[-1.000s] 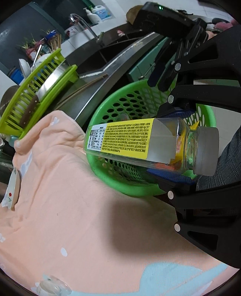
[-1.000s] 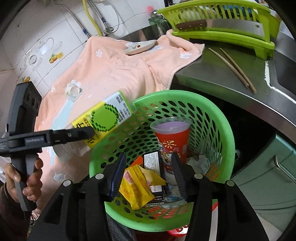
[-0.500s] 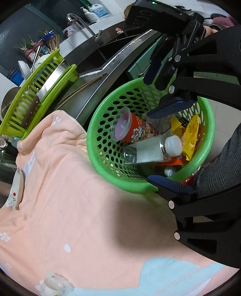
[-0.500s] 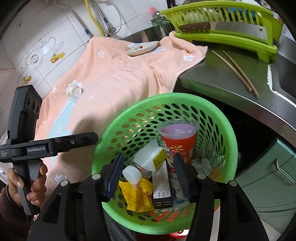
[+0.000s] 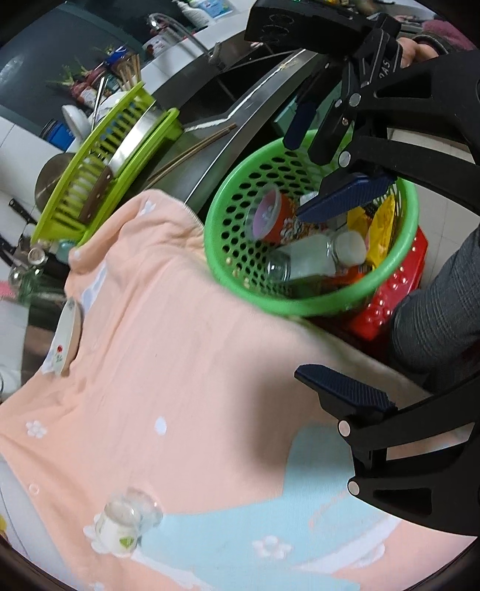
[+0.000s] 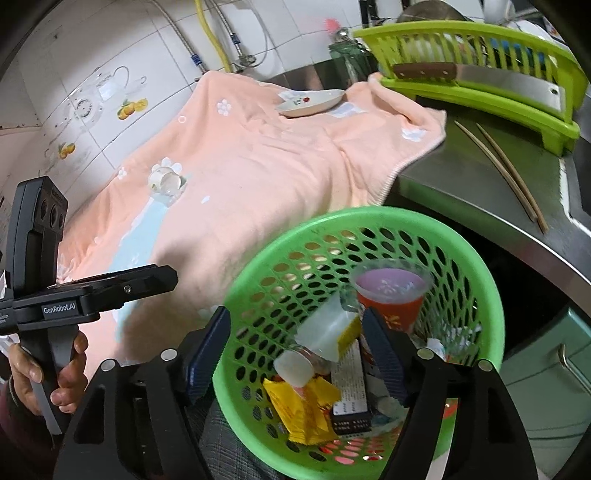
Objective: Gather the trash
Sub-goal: 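Move both tools back over the paper and plastic cups on the towel, then grasp the clear plastic cup with the right tool while the left approaches the paper cup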
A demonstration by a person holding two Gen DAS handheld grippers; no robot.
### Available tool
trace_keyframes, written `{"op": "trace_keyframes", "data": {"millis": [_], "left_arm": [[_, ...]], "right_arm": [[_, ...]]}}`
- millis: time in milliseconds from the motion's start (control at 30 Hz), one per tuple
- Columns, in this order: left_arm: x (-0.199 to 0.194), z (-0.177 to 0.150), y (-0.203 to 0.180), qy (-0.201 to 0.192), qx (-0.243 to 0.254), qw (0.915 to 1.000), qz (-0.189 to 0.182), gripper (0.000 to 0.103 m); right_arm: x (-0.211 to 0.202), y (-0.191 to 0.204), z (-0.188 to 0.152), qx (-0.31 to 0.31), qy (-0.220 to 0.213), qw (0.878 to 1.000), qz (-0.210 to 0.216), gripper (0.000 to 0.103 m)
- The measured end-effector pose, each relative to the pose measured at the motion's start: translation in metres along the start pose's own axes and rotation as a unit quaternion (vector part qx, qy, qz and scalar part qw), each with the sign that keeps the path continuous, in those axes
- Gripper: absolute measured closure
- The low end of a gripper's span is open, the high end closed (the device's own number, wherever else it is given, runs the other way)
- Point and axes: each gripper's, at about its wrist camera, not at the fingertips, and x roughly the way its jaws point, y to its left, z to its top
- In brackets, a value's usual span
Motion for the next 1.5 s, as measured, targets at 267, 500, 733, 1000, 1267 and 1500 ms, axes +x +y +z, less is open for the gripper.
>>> {"op": "trace_keyframes", "data": {"millis": [267,500,733,1000,1267,1500], "left_arm": [[-0.020,0.001,0.033,-0.013,-0.023,0.9990,0.035,0.011],[-0.040,0.005,0.080,-0.027,-0.051,0.9955,0.075,0.007],[-0.063,0.014,0.137,-0.045,-0.097,0.9882,0.110,0.006],[-0.082,0.032,0.201,-0.059,-0.142,0.9755,0.157,0.005],[-0.096,0.062,0.249,-0.080,-0.149,0.9611,0.219,0.005],[-0.102,0.087,0.277,-0.103,-0.138,0.9486,0.265,0.005]], "right_arm": [[0.015,0.028,0.019,-0.028,0.001,0.999,0.016,0.021],[0.041,0.060,0.043,-0.061,0.012,0.997,0.035,0.018],[0.072,0.101,0.072,-0.104,0.019,0.993,0.054,0.017],[0.119,0.165,0.100,-0.170,0.029,0.982,0.073,0.015],[0.172,0.219,0.130,-0.206,0.032,0.974,0.088,0.015],[0.217,0.253,0.149,-0.222,0.039,0.971,0.081,0.015]]}}
